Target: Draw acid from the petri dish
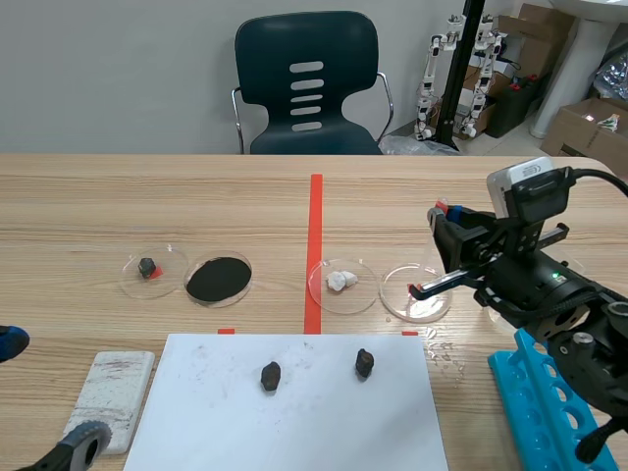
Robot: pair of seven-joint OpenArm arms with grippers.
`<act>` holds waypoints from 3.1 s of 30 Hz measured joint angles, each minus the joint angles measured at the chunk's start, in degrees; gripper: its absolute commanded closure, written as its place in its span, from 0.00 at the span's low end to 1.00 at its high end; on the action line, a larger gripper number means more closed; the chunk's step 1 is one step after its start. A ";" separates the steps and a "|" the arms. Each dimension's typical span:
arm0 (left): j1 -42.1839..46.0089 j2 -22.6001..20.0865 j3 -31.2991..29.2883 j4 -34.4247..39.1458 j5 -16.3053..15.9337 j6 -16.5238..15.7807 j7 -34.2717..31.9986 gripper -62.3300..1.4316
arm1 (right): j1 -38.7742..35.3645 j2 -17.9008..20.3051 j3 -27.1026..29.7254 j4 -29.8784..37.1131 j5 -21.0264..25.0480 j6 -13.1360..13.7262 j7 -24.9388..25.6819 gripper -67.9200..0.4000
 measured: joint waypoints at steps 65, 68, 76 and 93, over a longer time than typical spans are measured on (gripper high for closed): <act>0.00 0.00 0.00 0.00 0.00 0.00 0.00 0.00 | 0.02 0.00 0.00 -0.61 -2.60 -0.44 1.31 0.90; 0.00 0.00 0.00 0.00 0.00 0.00 0.00 0.00 | 0.02 0.00 0.00 -0.61 -2.60 -0.44 1.31 0.90; 0.00 0.00 0.00 0.00 0.00 0.00 0.00 0.00 | 0.02 0.00 0.00 -0.61 -2.60 -0.44 1.31 0.90; 0.00 0.00 0.00 0.00 0.00 0.00 0.00 0.00 | 0.02 0.00 0.00 -0.61 -2.60 -0.44 1.29 0.90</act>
